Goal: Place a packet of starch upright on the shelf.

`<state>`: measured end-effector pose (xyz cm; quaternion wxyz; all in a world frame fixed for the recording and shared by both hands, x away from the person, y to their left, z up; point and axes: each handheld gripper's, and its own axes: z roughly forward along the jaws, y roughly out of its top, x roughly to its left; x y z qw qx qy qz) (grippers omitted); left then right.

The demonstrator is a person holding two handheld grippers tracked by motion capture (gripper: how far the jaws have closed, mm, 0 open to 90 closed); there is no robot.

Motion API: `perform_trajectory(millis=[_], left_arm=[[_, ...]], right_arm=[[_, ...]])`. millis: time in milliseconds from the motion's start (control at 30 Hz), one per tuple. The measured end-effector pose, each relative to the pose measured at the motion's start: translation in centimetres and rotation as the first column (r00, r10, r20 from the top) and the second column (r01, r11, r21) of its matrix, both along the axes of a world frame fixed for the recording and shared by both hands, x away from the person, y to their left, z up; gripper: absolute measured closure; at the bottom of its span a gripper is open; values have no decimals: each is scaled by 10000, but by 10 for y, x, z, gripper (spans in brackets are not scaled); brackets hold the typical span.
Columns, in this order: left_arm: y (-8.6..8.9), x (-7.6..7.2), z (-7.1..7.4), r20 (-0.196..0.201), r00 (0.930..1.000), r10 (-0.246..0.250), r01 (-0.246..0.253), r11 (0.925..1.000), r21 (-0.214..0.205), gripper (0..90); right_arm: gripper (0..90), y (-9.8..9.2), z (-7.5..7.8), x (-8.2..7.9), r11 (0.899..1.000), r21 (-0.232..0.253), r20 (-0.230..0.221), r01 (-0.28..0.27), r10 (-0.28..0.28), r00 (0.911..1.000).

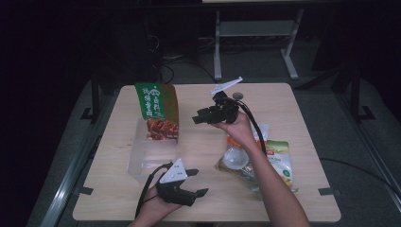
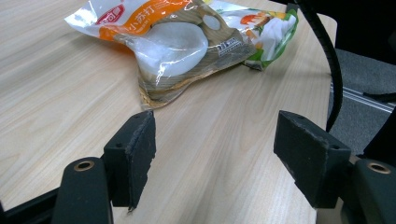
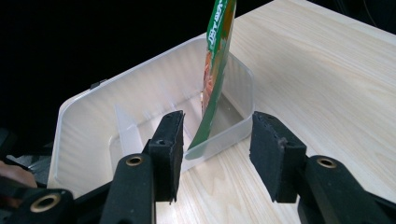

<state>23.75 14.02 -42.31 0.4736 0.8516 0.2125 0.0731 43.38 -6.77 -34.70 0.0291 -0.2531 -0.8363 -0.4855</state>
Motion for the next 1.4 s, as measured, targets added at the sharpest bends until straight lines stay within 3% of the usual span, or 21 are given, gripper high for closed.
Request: perform_trajectory(millis=[433,1033,1400], left_arm=[[-1,0,0,71,10000,-67,66,9998,212,298],[-2,0,-1,-50,10000,1,-1,10000,68,301],[-4,0,-2,47,10000,-84,84,9998,184,300]], right_arm=[[514,-26,-2,-16,9997,-191,-20,171,-171,9999],[489,-65,-11,-35,9967,-401,-205,706,-715,9972],[474,-85,-12,-43,9942,-563,-294,914,-932,9952]])
